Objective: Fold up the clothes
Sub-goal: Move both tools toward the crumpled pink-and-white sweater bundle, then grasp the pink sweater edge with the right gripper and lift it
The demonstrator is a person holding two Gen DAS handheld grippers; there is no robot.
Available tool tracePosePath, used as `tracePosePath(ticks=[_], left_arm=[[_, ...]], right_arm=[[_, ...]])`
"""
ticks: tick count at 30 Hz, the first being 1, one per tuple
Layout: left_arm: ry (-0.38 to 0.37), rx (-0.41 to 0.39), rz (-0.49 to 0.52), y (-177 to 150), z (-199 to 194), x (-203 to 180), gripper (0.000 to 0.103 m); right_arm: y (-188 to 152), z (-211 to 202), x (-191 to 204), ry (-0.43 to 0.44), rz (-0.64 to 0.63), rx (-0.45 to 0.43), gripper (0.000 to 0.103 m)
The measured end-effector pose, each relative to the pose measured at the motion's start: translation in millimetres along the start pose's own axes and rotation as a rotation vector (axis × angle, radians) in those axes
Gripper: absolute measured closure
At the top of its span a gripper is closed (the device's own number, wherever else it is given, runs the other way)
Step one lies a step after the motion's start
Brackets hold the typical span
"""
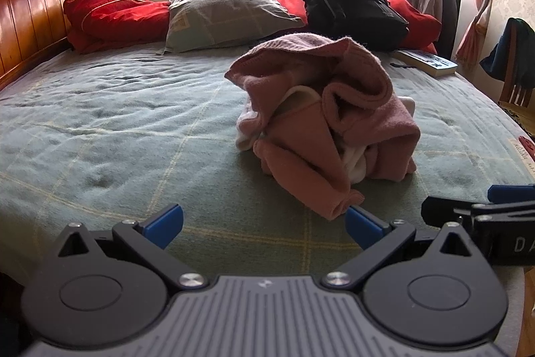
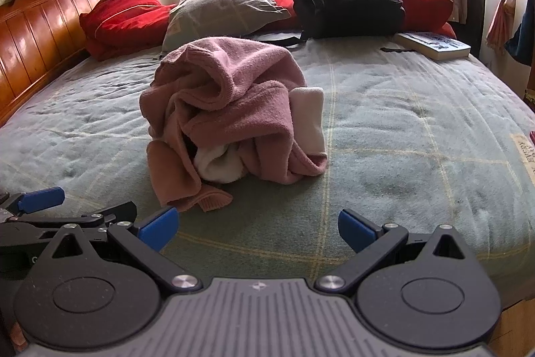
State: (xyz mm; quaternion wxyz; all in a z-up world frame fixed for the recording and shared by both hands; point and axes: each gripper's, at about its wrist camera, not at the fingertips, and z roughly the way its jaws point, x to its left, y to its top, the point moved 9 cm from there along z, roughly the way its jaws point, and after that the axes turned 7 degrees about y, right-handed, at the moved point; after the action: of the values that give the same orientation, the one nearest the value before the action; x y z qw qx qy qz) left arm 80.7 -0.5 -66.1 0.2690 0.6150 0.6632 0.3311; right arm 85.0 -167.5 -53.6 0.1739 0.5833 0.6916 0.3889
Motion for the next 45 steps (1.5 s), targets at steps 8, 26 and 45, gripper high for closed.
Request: tracePosePath(ticks=[8, 26, 45], left_arm=[[-0.004, 0.009, 0.003, -1.5, 7.8, -0.6, 0.001], [-0.014, 0.029, -0.001, 3.4, 31.3, 2.2, 0.001], [-0.058, -0.019, 0.055, 30.3, 45.9, 0.2, 0.001]], right_arm=[[2.2, 6.5, -0.5, 0.009, -0.008, -0.004, 0.0], [12.0, 27.4, 6.5, 0.047, -0.034, 0.023, 0.0], [45.6, 39.2, 10.5, 0.047, -0.138, 0.006, 0.0]])
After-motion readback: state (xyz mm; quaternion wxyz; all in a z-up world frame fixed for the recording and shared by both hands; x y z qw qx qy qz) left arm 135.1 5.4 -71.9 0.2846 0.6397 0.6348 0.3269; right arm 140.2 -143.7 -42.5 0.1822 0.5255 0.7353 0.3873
